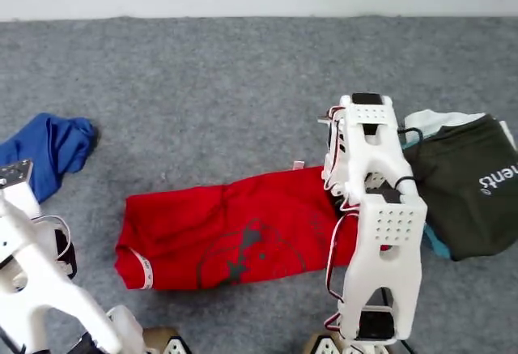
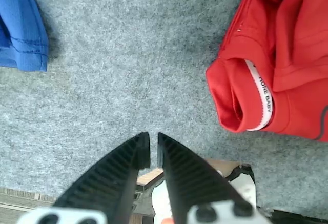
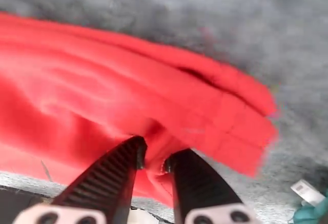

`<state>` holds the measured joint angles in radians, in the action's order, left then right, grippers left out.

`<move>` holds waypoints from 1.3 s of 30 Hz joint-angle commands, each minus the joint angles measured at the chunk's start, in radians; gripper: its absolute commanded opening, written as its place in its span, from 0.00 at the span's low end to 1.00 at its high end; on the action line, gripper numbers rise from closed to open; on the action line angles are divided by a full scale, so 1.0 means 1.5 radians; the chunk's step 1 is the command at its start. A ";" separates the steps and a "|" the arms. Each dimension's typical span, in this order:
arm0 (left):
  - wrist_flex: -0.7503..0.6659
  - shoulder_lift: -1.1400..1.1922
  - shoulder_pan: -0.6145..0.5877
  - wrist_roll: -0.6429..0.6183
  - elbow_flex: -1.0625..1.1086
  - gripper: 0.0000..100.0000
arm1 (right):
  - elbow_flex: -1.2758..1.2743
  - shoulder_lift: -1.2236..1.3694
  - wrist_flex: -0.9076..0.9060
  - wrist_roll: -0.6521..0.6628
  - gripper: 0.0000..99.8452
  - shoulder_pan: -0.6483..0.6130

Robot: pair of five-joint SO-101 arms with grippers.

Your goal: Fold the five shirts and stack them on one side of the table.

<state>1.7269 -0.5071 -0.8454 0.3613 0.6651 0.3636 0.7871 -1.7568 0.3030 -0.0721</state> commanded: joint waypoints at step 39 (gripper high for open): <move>-0.002 0.001 0.000 -0.005 -0.002 0.04 | 0.009 -0.132 -0.022 0.066 0.01 -0.002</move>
<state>1.7269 -0.5071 -0.8454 0.3613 0.6651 0.3621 0.5785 -1.7568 0.3874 -0.1043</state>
